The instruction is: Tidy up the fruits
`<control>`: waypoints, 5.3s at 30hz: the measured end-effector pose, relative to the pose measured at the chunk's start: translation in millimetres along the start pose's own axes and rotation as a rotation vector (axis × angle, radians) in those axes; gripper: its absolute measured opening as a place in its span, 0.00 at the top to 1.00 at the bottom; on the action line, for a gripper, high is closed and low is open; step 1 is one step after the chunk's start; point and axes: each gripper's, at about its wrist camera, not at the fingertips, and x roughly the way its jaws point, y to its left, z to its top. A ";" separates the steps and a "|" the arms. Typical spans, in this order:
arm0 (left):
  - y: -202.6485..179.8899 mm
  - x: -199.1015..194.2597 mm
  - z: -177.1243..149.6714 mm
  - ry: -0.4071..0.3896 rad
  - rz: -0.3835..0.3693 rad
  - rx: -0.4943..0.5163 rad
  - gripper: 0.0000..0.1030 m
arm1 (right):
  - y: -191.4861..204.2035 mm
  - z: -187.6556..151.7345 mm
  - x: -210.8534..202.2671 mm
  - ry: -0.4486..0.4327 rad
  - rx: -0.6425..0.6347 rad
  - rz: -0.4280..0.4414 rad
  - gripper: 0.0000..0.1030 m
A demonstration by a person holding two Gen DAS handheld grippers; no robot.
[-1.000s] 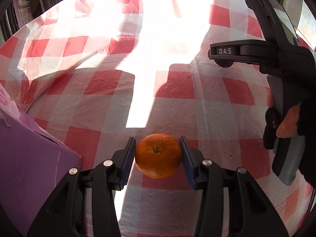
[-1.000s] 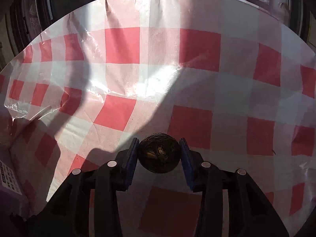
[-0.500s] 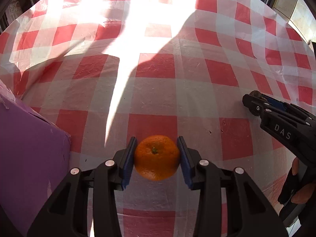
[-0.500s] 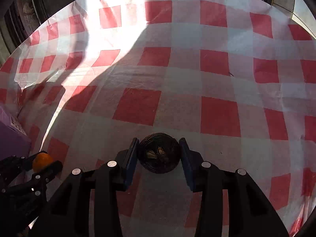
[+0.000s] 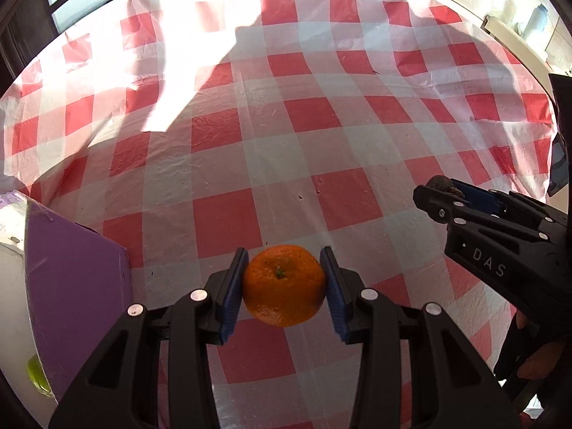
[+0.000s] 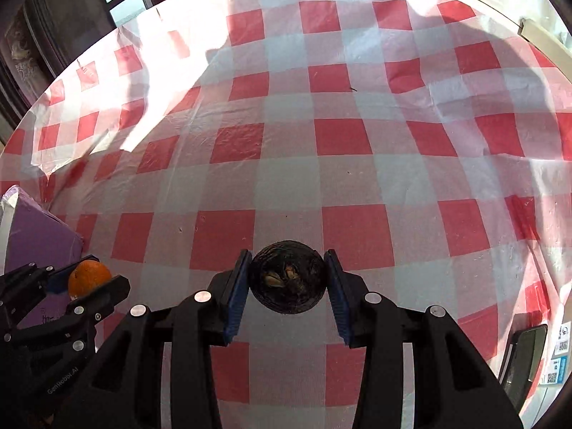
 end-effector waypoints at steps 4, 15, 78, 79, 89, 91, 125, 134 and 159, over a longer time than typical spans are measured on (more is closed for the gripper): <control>1.3 -27.8 -3.2 -0.042 -0.030 0.043 0.60 | 15.1 -11.5 -16.1 -0.012 0.009 -0.006 0.60; 40.7 -85.5 -29.0 -0.153 -0.035 0.081 0.60 | 70.2 -32.0 -57.0 -0.083 -0.006 -0.005 0.60; 304.2 -33.1 -92.1 0.174 0.154 -0.140 0.43 | 357.7 -141.6 14.5 0.482 -1.507 -0.066 0.54; 304.4 -34.0 -93.1 0.170 0.147 -0.139 0.42 | 356.4 -141.6 14.7 0.473 -1.506 -0.072 0.50; 279.5 -107.3 -111.2 -0.103 0.137 -0.087 0.05 | 342.7 -116.5 -31.5 0.277 -1.357 -0.035 0.19; 280.3 -137.9 -117.4 -0.224 0.179 -0.110 0.02 | 332.0 -104.4 -49.8 0.210 -1.255 0.011 0.16; 261.9 -119.5 -175.3 -0.019 0.219 -0.368 0.02 | 321.6 -110.5 -70.7 0.140 -0.732 0.144 0.15; 271.4 -120.4 -181.7 -0.009 0.221 -0.412 0.02 | 325.9 -114.9 -67.3 0.140 -0.758 0.117 0.15; 271.0 -121.1 -184.5 -0.015 0.225 -0.429 0.02 | 328.4 -116.6 -65.0 0.139 -0.768 0.107 0.15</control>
